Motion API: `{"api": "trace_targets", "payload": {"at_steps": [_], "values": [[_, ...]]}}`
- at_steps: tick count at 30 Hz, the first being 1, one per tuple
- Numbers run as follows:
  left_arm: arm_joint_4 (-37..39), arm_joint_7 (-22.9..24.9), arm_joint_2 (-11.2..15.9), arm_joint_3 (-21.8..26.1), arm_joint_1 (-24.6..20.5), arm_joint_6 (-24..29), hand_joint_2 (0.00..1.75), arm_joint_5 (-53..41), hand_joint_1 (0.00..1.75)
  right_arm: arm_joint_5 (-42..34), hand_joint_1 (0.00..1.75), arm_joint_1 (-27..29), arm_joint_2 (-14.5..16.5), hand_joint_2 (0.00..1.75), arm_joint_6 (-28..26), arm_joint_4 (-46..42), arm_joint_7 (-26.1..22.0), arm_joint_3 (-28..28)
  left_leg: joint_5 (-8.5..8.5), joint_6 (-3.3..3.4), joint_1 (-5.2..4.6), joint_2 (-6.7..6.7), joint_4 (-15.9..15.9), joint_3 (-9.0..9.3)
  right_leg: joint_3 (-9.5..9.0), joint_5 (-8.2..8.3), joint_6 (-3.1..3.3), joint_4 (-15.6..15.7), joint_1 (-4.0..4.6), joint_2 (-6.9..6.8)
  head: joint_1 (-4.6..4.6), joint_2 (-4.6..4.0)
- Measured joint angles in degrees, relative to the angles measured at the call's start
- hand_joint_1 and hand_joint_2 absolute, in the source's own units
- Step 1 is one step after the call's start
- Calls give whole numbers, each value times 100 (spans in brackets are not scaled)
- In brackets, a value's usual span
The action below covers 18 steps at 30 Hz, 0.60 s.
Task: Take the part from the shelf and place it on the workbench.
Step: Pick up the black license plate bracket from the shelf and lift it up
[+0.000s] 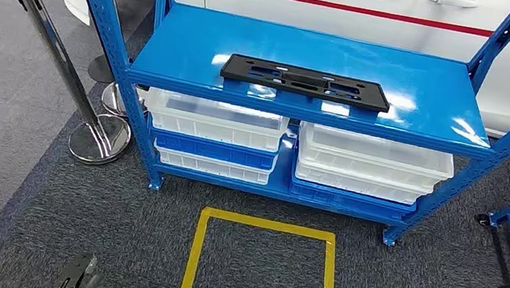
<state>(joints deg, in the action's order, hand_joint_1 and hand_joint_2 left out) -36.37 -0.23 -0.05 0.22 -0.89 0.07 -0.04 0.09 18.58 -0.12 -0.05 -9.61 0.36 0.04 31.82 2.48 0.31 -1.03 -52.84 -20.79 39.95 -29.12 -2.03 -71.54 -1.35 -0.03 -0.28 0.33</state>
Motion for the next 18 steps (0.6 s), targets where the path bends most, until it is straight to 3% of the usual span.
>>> {"api": "trace_targets", "payload": {"at_steps": [3,5,7,9,11,14,15,16,18], "values": [[110,8,-8,-2,155,-1,0,0,0,2,0,-143,-2,175,-1,-135,-5,0,88,-57,28,7,-60,39,-311,363,-31,661,-29,-7,0,0],[332,17,-10,-1,364,-1,0,0,0,4,0,-363,1,87,1,-352,-14,1,183,-121,30,38,-124,34,-500,412,-1,1021,-27,-8,0,0],[664,26,-13,-1,650,0,0,0,0,4,0,-682,6,0,1,-684,-27,1,237,-178,17,74,-151,20,-528,316,80,1089,-5,0,-2,0],[1047,32,-22,-3,967,-2,0,0,0,4,0,-1034,15,0,1,-1088,-36,0,281,-228,21,87,-164,42,-523,276,154,1104,1,18,-4,0],[1455,33,-31,-4,1282,-4,0,0,0,4,0,-1362,22,0,1,-1507,-40,0,466,-275,34,88,-485,-91,-551,248,213,1127,-6,34,-4,0],[2024,35,-19,-4,1684,-1,0,0,0,4,0,-1756,21,0,-2,-2068,-43,-2,916,-316,39,87,-1725,-827,-567,223,257,1130,0,97,-5,0],[2151,38,-13,-4,1782,0,0,0,0,4,0,-1838,20,0,-3,-2196,-44,-3,933,-320,39,87,-2002,-1041,-574,217,261,1127,3,129,-5,0],[2234,40,-10,-4,1848,0,0,-1,0,4,0,-1884,19,0,-3,-2274,-44,-4,819,-316,39,87,-2055,-1158,-587,211,261,1126,4,156,-5,0],[2274,37,-5,-4,1831,0,0,-1,0,4,0,-1845,20,0,-3,-2304,-44,-4,293,-291,40,88,-1507,-1086,-630,196,246,1125,-1,175,-5,0]]}}
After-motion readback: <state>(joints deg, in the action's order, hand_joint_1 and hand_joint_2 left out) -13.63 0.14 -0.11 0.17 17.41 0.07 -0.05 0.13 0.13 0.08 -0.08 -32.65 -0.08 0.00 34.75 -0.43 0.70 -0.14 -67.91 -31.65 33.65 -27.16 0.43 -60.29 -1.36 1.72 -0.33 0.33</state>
